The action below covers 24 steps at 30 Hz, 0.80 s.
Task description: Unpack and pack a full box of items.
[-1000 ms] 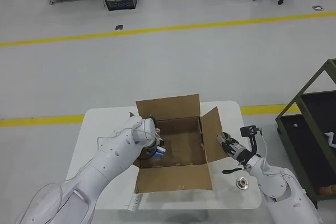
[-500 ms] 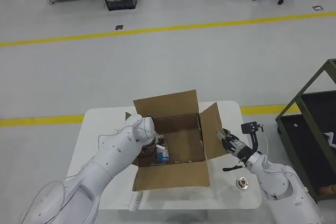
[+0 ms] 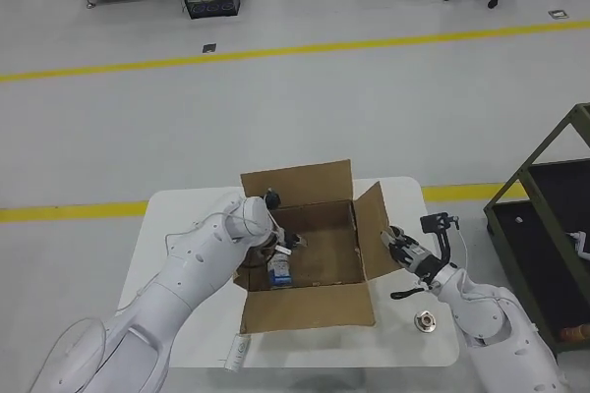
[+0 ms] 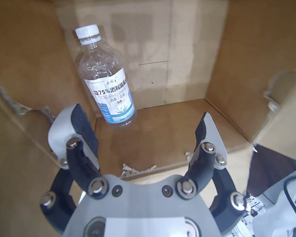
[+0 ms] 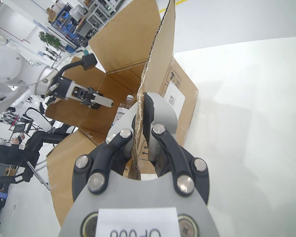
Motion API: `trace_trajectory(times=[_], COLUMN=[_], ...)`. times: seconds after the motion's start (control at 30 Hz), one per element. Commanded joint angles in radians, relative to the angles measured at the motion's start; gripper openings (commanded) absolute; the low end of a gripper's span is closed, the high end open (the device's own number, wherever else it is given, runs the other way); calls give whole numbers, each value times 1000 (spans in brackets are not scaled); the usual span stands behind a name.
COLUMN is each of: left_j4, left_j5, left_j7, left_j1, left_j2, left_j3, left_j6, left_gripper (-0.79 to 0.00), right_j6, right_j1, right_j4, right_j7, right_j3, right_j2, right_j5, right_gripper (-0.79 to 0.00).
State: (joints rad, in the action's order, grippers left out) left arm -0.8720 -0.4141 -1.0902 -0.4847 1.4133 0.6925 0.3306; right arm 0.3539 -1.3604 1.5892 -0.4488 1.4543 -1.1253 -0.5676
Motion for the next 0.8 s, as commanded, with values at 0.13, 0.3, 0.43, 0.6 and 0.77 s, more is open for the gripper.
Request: trace_trajectory(times=[0.13, 0.3, 0.43, 0.6, 0.77], left_j4=[-167, -324, -430, -508, -508], left_j5=[-25, -87, -129, -143, -143], left_j7=[-30, -30, -49, -74, -74], left_j1=[-66, -147, -211, -258, -258], left_j2=[-48, -92, -122, -143, -143], left_j3=[82, 162, 223, 279, 279], left_j6=[-34, -33, -27, -18, -18], left_gripper=[0, 0, 0, 0, 0], right_j6=[-3, -12, -23, -32, -31], right_j1=[14, 7, -17, -61, -115], right_j4=[-15, 4, 38, 107, 181], right_j7=[-8, -2, 37, 133, 286], right_j3=[10, 21, 49, 105, 137], right_j2=[3, 6, 10, 18, 22], right_j5=[-7, -29, -57, -177, -350], right_gripper=[0, 0, 0, -215, -785])
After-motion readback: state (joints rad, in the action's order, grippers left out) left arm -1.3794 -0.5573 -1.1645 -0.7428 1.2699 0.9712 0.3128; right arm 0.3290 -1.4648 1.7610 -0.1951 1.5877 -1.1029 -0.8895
